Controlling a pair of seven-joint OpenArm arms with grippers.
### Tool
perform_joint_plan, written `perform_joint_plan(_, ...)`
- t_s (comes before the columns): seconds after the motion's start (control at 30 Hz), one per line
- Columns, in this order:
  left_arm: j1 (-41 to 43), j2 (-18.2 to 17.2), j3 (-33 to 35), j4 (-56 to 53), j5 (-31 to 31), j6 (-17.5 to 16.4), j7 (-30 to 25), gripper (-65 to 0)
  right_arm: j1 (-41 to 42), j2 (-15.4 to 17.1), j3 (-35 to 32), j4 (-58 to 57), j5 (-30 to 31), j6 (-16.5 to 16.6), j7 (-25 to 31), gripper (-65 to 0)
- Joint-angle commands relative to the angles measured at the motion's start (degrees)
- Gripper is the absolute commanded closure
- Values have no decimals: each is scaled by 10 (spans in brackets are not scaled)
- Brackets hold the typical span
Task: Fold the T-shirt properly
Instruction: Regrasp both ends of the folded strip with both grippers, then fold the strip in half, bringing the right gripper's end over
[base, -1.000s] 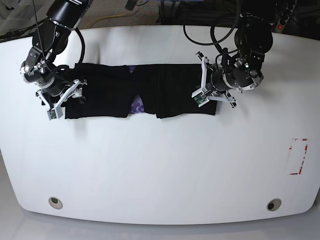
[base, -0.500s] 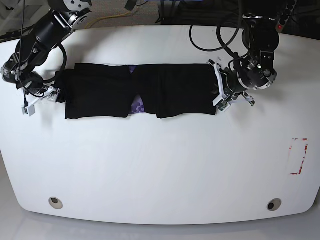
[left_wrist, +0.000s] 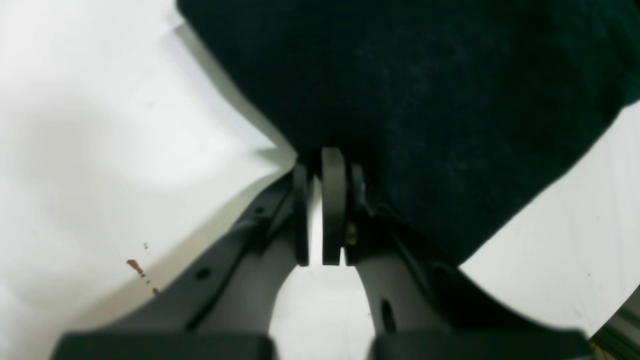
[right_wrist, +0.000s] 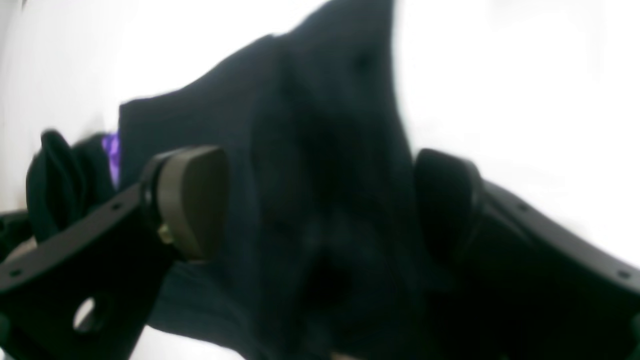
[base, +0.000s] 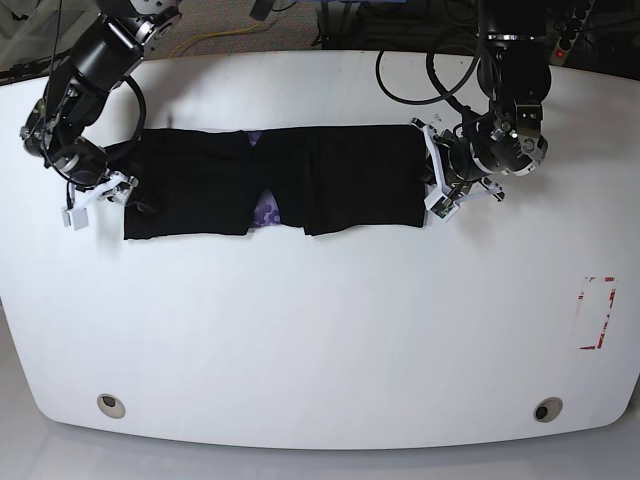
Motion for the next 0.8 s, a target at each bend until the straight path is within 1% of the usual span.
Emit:
perform_joint_plan(0.0, -7, 6, -1, 5, -4, -1, -11, -11, -8, -11, -23, 27, -12, -5, -20, -553)
perform_joint_plan(0.07, -7, 7, -1, -8, -4, -1, -11, -11, -10, -25, -28, 48, -17, -5, -18, -549)
perform_joint_plan(0.1, -7, 7, -1, -15, -4, -1, -11, -11, -11, -33, -29, 62, -19, -5, -18, -525)
perform_joint_plan(0.17, -10, 8, -1, -24, -4, -1, -11, -11, -12, -39, -29, 76, -21, -5, -17, -430)
perform_joint_plan(0.2, -15, 8, -1, -26, -4, -1, -11, -11, -12, -39, -29, 81, -26, -5, -17, -368)
perform_joint_plan(0.3, -29, 8, 1, -29, -4, -1, -11, -13, -12, -40, -30, 99, -35, -5, -17, -97)
perform_joint_plan(0.33, -30, 8, 2, -31, -4, -1, -11, -13, -12, -39, -33, 105, -35, -5, -17, -35)
perform_joint_plan(0.37, -31, 9, 3, -37, -4, -1, -11, -14, -12, -37, -39, 114, -35, -5, -17, 0)
perform_joint_plan(0.43, -44, 11, 3, -48, -4, -1, -11, -14, -13, -36, -51, 147, -35, -5, -17, 0)
perform_joint_plan(0.5, -59, 25, 4, -66, -3, -1, -11, -14, -16, -35, -54, 183, -36, -5, -18, 0)
perform_joint_plan(0.6, -75, 33, 4, -95, -3, -1, -11, -15, -31, -35, -57, 240, -34, -5, -23, 0)
perform_joint_plan(0.7, -85, 33, 4, -113, -3, -1, -11, -15, -34, -37, -67, 289, -33, -5, -50, 0)
perform_joint_plan(0.77, -89, 44, 5, -117, -2, -1, -15, -15, -36, -39, -75, 321, -25, -5, -67, 0)
